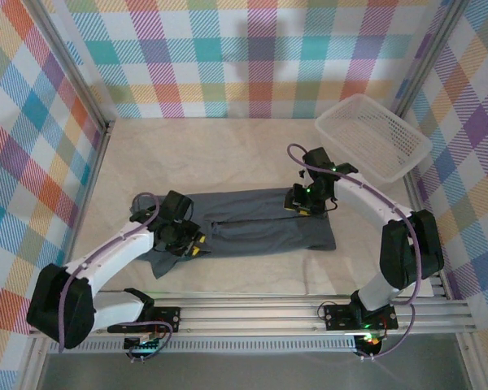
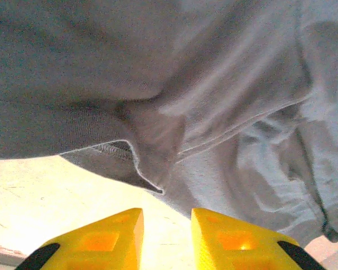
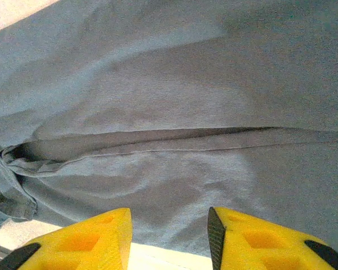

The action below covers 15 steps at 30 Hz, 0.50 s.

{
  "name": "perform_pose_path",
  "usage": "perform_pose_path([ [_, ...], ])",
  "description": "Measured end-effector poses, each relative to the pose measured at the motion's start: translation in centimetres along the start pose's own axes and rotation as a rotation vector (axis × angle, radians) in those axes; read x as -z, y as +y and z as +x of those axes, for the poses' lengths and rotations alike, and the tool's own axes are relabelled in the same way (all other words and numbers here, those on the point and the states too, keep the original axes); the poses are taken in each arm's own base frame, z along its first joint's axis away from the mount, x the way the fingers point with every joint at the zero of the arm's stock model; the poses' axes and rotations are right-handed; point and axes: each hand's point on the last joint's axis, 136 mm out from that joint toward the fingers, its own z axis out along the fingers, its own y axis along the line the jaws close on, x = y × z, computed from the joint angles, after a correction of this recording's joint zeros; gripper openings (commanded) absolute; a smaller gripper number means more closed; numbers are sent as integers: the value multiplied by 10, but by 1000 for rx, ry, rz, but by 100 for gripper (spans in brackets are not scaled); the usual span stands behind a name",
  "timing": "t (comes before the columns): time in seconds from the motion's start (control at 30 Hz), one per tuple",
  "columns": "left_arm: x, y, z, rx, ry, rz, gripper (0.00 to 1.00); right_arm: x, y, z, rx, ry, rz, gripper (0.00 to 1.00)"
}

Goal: Fold and stack the t-shirts

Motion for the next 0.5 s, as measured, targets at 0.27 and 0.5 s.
perform_pose_path([
  [0.27, -33, -2, -29, -10, -38, -48, 26, -9, 10, 12, 16, 12, -11, 41],
  [0.5, -54, 14, -17, -55, -2, -86, 19, -10, 6, 24, 1, 15, -13, 41],
])
